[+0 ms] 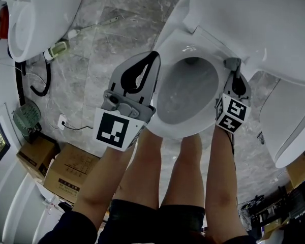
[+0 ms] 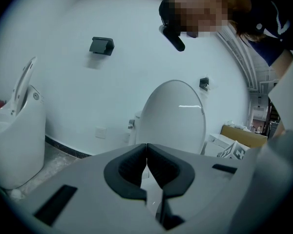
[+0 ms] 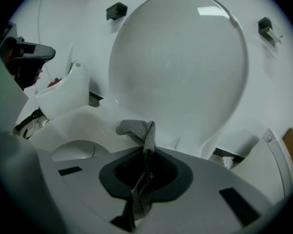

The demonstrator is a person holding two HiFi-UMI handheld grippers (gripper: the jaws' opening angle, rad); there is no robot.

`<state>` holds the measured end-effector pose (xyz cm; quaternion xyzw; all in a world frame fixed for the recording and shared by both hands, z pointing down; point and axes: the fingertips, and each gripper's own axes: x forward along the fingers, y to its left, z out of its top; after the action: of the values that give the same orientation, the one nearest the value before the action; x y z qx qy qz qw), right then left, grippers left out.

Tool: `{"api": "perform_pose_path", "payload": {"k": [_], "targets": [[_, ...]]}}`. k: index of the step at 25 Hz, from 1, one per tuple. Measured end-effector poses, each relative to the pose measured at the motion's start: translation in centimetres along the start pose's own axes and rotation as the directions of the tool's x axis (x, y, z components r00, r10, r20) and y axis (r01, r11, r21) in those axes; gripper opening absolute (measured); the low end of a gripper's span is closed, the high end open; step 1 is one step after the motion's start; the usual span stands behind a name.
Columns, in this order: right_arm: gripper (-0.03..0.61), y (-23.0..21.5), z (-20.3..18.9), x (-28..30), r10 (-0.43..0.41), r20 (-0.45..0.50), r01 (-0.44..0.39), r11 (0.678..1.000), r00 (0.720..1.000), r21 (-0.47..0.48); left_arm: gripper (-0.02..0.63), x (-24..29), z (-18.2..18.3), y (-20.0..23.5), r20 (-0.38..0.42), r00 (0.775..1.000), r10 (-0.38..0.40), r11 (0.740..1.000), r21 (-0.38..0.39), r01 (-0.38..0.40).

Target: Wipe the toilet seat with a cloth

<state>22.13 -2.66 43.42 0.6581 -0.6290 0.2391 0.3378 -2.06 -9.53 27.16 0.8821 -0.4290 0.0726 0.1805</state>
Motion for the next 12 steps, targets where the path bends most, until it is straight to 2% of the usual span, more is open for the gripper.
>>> {"api": "perform_pose_path", "payload": {"k": [3, 6, 9, 12], "targets": [[0.043, 4.0, 2.4, 1.8, 0.087, 0.034, -0.085, 0.994, 0.996, -0.070, 0.020, 0.0, -0.1, 0.5, -0.002, 1.000, 0.006, 1.000, -0.001, -0.006], [0.043, 9.5, 5.1, 3.0, 0.210, 0.075, -0.200, 0.972, 0.975, -0.123, 0.020, -0.3, -0.3, 0.8, -0.006, 1.000, 0.012, 1.000, 0.001, -0.012], [0.043, 14.9, 6.9, 3.4, 0.344, 0.116, -0.330, 0.936, 0.932, -0.126, 0.020, -0.5, -0.3, 0.9, -0.009, 1.000, 0.014, 1.000, 0.008, -0.014], [0.041, 20.0, 7.4, 2.5, 0.458, 0.147, -0.443, 0.887, 0.877, -0.129, 0.020, -0.8, -0.3, 1.1, -0.022, 1.000, 0.005, 0.999, 0.033, -0.004]]}}
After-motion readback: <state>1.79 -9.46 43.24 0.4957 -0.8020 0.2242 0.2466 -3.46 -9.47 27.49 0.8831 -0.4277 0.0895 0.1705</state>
